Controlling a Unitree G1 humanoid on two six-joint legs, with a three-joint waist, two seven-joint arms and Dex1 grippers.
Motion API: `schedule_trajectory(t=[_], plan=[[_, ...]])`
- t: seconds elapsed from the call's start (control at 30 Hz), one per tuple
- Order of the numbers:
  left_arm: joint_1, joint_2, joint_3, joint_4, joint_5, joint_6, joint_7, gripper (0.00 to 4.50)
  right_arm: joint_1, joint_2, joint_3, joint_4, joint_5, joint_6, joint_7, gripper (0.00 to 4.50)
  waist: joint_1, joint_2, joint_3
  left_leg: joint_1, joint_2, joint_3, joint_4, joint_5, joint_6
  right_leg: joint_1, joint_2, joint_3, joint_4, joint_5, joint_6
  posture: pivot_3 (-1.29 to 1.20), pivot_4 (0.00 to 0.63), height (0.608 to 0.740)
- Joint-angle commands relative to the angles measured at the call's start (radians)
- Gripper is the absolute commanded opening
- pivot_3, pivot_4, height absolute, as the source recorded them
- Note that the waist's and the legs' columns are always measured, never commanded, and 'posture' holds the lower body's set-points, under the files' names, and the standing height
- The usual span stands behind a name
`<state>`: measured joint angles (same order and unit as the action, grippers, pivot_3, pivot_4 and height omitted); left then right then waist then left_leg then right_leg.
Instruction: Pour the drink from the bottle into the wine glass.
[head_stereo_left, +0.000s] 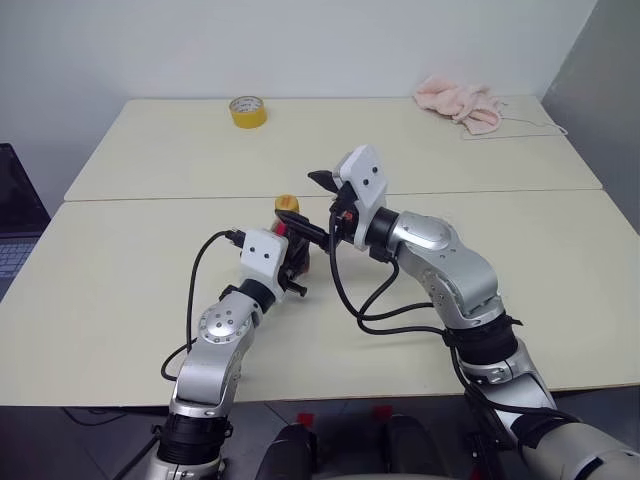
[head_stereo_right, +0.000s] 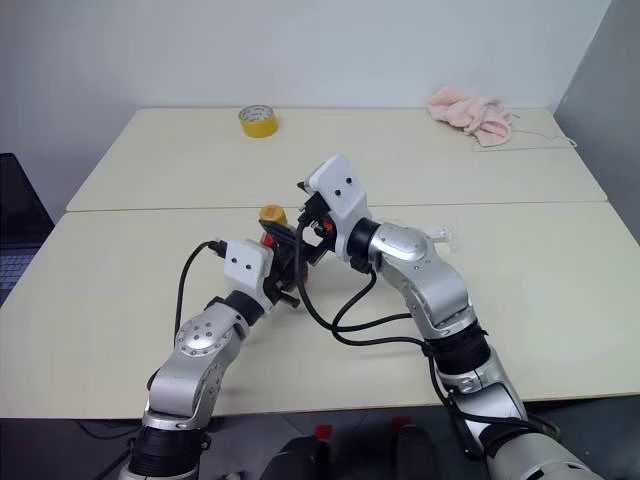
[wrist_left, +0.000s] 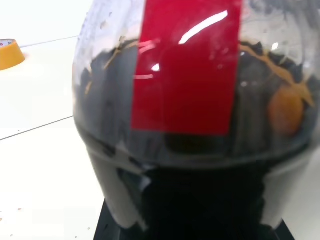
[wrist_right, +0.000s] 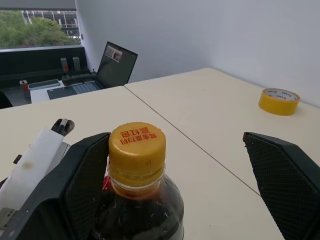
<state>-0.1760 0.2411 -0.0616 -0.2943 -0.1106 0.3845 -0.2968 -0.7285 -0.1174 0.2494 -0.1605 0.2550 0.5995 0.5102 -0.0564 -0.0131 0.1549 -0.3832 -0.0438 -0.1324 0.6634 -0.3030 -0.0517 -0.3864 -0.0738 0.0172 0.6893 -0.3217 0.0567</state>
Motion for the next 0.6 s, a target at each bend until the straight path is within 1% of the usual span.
schedule_trajectory(t=[0.03, 0.37, 0.6], plan=[[-0.008, 0.001, 0.007, -0.037, 0.002, -0.029, 0.001, 0.92, -0.013, -0.025, -0.055, -0.030, -0.002, 0.003, -0.019, 4.50, 0.000, 0.000, 0.000, 0.000, 0.000, 0.000, 0.000, 0.000, 0.000, 0.000, 0.000, 0.000, 0.000, 0.000, 0.000, 0.00, 0.150, 0.740], [-0.013, 0.003, 0.009, -0.031, -0.001, -0.033, 0.005, 0.92, 0.010, -0.097, -0.081, -0.067, 0.014, 0.030, -0.006, 4.50, 0.000, 0.000, 0.000, 0.000, 0.000, 0.000, 0.000, 0.000, 0.000, 0.000, 0.000, 0.000, 0.000, 0.000, 0.000, 0.00, 0.150, 0.740], [-0.017, 0.003, 0.011, -0.026, 0.000, -0.038, 0.007, 0.90, 0.041, -0.177, -0.102, -0.098, 0.037, 0.049, 0.007, 4.50, 0.007, 0.000, 0.000, 0.000, -0.001, 0.000, 0.000, 0.000, 0.000, 0.001, 0.000, 0.000, -0.001, 0.000, 0.000, 0.00, 0.150, 0.740]])
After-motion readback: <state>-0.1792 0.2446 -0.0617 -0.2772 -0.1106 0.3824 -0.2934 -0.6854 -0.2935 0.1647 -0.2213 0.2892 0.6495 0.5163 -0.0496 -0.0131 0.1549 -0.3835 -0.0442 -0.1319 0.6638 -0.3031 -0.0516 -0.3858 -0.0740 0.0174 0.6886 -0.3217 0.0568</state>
